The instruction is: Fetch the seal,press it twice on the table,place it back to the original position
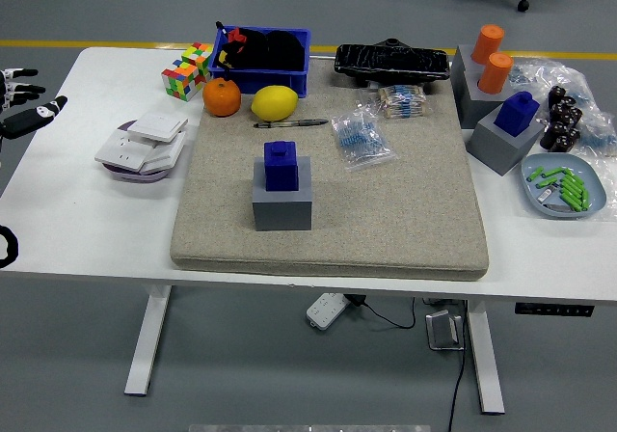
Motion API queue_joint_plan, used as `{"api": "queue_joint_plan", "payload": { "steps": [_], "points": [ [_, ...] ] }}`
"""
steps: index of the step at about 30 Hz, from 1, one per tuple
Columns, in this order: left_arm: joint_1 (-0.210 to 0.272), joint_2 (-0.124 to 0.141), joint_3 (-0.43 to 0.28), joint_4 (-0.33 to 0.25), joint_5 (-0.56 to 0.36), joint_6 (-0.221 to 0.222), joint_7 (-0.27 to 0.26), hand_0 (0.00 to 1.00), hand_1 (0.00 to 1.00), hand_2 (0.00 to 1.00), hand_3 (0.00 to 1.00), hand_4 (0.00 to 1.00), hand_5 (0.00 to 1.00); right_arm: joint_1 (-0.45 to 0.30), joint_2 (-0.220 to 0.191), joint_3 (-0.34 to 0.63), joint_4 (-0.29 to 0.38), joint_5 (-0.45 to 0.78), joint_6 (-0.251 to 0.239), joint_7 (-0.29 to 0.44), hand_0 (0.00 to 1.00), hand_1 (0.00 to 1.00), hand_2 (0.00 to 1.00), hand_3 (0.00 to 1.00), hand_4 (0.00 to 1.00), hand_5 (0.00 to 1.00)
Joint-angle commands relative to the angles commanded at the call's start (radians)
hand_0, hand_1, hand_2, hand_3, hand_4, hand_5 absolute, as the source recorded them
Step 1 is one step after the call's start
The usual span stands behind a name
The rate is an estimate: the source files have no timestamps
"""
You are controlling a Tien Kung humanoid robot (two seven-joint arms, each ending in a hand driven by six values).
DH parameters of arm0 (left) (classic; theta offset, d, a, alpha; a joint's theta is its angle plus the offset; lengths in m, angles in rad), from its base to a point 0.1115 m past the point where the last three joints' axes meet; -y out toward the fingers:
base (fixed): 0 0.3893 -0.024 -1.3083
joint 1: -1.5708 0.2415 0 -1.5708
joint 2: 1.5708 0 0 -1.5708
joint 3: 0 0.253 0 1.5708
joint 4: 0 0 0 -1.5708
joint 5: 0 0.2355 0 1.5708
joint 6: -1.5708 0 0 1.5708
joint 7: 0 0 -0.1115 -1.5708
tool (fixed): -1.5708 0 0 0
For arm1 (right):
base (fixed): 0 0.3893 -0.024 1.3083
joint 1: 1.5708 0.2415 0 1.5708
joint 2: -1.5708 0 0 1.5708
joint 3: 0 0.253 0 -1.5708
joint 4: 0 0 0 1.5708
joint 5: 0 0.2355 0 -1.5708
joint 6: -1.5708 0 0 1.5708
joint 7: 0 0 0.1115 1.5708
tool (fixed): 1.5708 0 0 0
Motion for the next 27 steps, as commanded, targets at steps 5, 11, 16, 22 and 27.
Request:
{"api": "queue_joint_plan", "payload": {
  "steps": [5,11,16,22,27],
  "points": [
    [0.002,0.000,0.004,-0.002,0.004,0.000,0.002,0.694,0.637,0.588,0.700,0.831,0.145,-0.002,0.000,-0.005,0.000,0.000,-0.001,0.001,0.749,0.694,0.675,0.629,0.760,0.524],
    [0.005,-0.001,0.005,0.000,0.001,0.000,0.002,0.691,0.636,0.588,0.699,0.827,0.145,-0.003,0.001,-0.004,0.000,-0.002,-0.001,0.001,0.748,0.694,0.675,0.627,0.756,0.527],
    [0.006,-0.003,0.008,0.004,-0.006,0.000,0.002,0.691,0.636,0.588,0.699,0.827,0.145,-0.003,0.002,-0.003,0.000,-0.003,-0.002,0.001,0.748,0.694,0.675,0.627,0.756,0.527],
    [0.008,-0.006,0.003,0.002,-0.001,-0.002,0.002,0.692,0.637,0.588,0.700,0.823,0.145,-0.008,0.004,-0.003,0.000,-0.002,-0.002,0.000,0.748,0.694,0.675,0.627,0.753,0.523],
    [0.011,-0.009,-0.001,0.004,-0.003,-0.001,-0.001,0.689,0.637,0.587,0.700,0.818,0.146,-0.014,0.005,0.004,0.000,-0.006,-0.003,0.000,0.747,0.692,0.674,0.627,0.752,0.522]
  ]
}}
